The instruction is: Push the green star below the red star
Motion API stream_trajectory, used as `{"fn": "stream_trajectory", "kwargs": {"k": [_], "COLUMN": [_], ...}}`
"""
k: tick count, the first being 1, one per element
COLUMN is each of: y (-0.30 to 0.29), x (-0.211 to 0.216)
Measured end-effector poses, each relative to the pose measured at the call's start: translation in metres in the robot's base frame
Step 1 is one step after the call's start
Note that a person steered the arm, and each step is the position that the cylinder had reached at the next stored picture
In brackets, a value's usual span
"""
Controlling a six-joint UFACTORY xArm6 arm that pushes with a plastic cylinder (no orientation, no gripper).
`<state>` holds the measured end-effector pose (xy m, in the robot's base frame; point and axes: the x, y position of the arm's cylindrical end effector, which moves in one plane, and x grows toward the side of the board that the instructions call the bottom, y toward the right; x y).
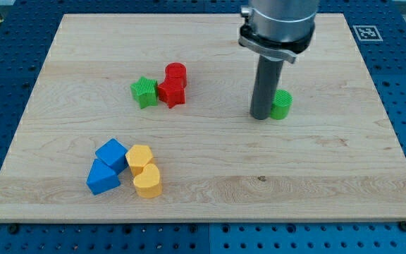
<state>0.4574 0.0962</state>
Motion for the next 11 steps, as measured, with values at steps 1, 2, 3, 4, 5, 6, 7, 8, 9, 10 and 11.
{"fn": "stream_trajectory", "kwargs": {"k": [1,2,3,4,5,6,7,8,9,10,11], "y": [0.012,-0.008,-0.074,-0.150,-0.231,-0.282,-0.275,-0.238,-0.218,-0.215,-0.198], "x": [0.002,0.015,0.024,0.024,0.024,-0.005,-0.063,-0.076,-0.061,-0.037,-0.026]}}
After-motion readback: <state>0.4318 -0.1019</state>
